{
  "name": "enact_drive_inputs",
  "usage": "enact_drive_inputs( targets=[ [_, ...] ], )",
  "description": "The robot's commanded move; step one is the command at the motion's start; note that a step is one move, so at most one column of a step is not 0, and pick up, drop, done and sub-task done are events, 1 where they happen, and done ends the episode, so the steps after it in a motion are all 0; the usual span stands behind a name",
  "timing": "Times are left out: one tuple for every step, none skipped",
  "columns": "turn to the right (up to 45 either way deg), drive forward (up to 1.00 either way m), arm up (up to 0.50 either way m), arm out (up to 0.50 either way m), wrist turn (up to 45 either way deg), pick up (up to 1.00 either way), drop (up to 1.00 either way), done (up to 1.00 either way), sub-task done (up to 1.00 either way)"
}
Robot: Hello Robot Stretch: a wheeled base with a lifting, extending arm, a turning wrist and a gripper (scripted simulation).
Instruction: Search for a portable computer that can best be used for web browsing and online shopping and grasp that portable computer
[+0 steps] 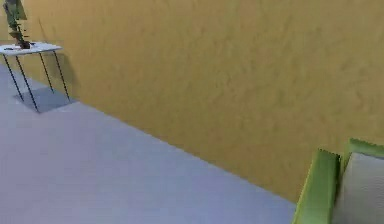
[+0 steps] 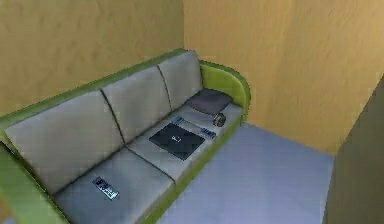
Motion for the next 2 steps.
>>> enact_drive_inputs(
  targets=[
    [45.0,0.00,0.00,0.00,0.0,0.00,0.00,0.00,0.00],
    [45.0,0.00,0.00,0.00,0.0,0.00,0.00,0.00,0.00]
  ],
)
